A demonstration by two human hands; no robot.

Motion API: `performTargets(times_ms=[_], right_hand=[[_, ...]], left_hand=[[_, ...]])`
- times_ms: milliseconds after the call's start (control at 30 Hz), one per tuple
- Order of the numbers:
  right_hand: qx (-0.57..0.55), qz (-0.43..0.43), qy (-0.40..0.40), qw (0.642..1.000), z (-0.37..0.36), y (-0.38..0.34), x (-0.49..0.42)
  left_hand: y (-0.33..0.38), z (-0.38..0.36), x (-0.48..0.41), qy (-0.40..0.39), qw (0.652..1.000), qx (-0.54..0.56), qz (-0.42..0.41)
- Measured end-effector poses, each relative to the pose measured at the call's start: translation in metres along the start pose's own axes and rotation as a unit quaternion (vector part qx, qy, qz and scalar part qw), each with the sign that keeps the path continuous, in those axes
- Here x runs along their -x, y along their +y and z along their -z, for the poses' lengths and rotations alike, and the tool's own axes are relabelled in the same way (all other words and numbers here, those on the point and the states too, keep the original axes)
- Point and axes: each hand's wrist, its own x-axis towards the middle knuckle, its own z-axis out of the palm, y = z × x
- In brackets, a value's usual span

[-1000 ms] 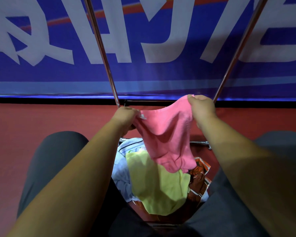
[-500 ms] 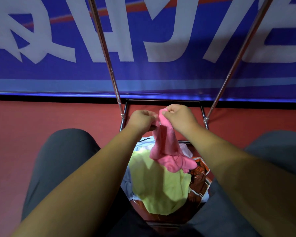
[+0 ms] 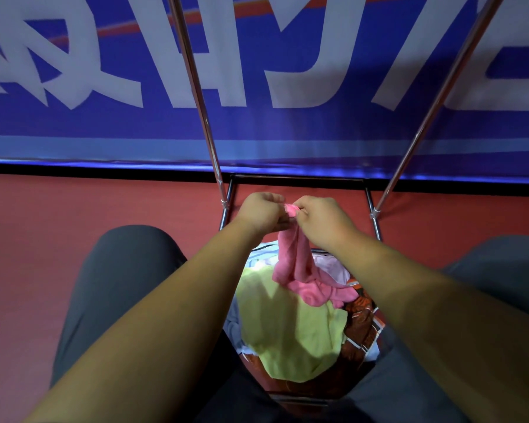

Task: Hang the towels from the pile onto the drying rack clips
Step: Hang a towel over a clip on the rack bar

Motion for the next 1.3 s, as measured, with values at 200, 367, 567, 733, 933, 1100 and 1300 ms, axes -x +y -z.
performTargets(times_ms=[200,367,567,733,933,1100,1300], right_hand=[[-0.006,0.034,-0.032,0.999,-0.004,0.001,0.002],[-0.032,0.028,0.008,0.999,-0.006,0.005,-0.002],[-0.075,0.019,0.051,0.996,0.01,0.004,-0.006],[-0.088,0.036,0.084,0.992,0.033,-0.01,0.0],[-0.111,0.059,0.162,0.979,0.081,-0.031,-0.001],[-0.179,0.061,0.237,0.953,0.133,-0.052,-0.003],[-0.297,0.054,0.286,0.909,0.204,-0.089,-0.007]], left_hand=[[0.0,0.006,0.003,0.006,1.0,-0.026,0.0],[0.0,0.007,0.003,-0.004,0.999,-0.05,-0.02],[0.005,0.014,0.003,-0.025,0.971,-0.196,-0.135],[0.014,0.02,0.004,-0.033,0.947,-0.268,-0.177],[0.057,0.035,0.016,-0.008,0.931,-0.295,-0.216],[0.109,0.043,0.037,0.037,0.916,-0.305,-0.259],[0.191,0.039,0.071,0.018,0.948,-0.066,-0.312]])
